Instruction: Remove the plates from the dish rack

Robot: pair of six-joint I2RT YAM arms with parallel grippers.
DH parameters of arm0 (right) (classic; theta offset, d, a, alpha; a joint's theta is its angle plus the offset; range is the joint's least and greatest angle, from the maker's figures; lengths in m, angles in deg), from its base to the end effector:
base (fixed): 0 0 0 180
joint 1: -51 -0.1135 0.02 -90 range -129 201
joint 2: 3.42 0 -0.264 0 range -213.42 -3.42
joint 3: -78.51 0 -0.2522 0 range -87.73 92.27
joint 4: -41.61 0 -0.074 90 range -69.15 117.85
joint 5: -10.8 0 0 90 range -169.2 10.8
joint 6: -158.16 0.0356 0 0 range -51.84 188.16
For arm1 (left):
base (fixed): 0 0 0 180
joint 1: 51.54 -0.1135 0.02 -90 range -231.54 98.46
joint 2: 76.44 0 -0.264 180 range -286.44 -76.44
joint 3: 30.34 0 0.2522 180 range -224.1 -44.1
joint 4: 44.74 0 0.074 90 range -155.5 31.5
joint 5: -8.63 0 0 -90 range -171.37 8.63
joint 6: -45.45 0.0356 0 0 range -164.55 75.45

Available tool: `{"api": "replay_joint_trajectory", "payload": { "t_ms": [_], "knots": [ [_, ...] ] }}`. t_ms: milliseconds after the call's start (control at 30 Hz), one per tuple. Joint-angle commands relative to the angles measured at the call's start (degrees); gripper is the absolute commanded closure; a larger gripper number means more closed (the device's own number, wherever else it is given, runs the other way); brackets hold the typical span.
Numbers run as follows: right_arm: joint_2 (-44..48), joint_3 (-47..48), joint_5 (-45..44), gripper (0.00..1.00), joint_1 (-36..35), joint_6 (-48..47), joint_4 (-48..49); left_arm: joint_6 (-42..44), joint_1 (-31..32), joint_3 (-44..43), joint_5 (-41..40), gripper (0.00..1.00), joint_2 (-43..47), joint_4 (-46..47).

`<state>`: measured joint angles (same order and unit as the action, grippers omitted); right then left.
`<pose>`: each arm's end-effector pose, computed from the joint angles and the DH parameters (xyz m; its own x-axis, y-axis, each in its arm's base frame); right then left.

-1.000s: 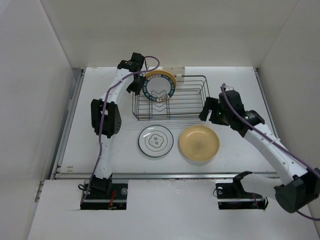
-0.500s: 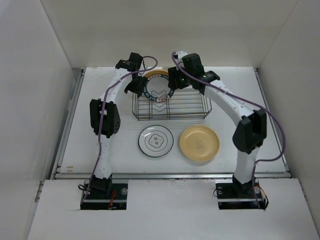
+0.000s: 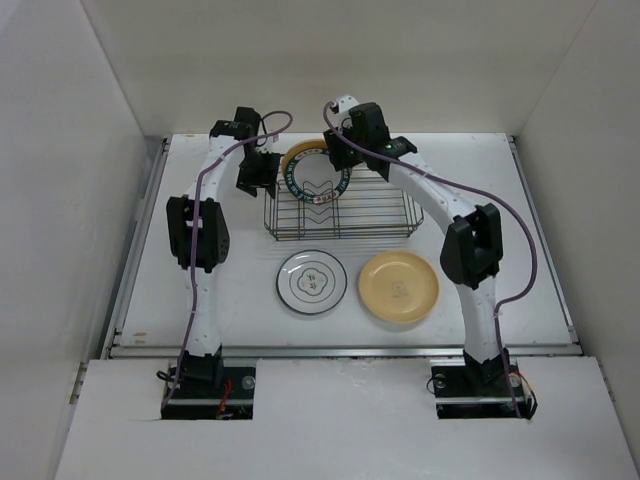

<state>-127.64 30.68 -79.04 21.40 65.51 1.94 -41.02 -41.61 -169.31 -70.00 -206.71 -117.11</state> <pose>0.4447 0.2527 0.3091 -0.4337 -0.2996 -0.8498 -0.5166 0.8554 -0.0379 0.4797 -0.0911 0.2555 -0.8654 0.2128 -0.4536 0.3091 0.9393 -0.1490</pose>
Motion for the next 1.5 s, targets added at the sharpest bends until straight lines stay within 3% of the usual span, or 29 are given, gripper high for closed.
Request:
{"api": "replay_joint_trajectory", "payload": {
  "t_ms": [0, 333, 433, 567, 633, 767, 900, 933, 1067, 1267, 1467],
  "knots": [
    [-1.2, 4.7, -2.6, 0.39, -0.2, -4.7, 5.1, -0.3, 0.5, 0.6, 6.3, 0.51, 1.3, -2.1],
    [-4.4, 7.3, 0.3, 0.44, -0.2, -6.1, 3.3, 0.2, 0.5, -0.7, 6.7, 0.64, 0.2, -2.7],
    [-0.8, 2.9, -2.9, 0.43, -0.7, -6.1, 6.5, 0.8, 0.5, -0.7, 6.7, 0.82, -0.3, -3.2],
    [2.9, 0.1, -7.3, 0.30, -0.7, -6.1, 7.6, 0.8, 0.0, -0.7, 6.1, 1.00, -0.9, -3.2],
    [4.8, -0.5, -8.4, 0.23, -0.7, -6.1, 7.0, 0.3, 0.0, -0.7, 6.1, 1.00, -0.9, -3.2],
    [7.8, -4.1, -6.5, 0.21, -0.7, -6.1, 6.4, 0.2, 0.0, -0.7, 6.1, 1.00, -0.9, -3.2],
    [9.3, -7.0, -2.8, 0.37, -1.9, -6.7, 6.4, 0.2, 0.0, -0.7, 6.1, 1.00, -0.9, -3.2],
    [9.3, -7.1, -1.6, 0.45, -2.5, -6.7, 6.4, 0.2, 0.0, -0.7, 5.6, 1.00, -0.9, -3.2],
    [7.2, -7.6, 3.7, 0.50, -2.5, -6.7, 5.2, 0.2, 0.0, -0.7, 5.6, 1.00, -1.5, -3.2],
    [2.2, -2.2, 0.6, 0.50, -2.5, -6.7, 5.2, 0.2, 0.0, -0.7, 5.1, 1.00, -1.5, -3.2],
    [-0.2, 0.2, -5.7, 0.43, -2.5, -7.2, 5.8, 0.2, 0.0, -0.7, 4.5, 1.00, -2.0, -3.2]
  ]
}}
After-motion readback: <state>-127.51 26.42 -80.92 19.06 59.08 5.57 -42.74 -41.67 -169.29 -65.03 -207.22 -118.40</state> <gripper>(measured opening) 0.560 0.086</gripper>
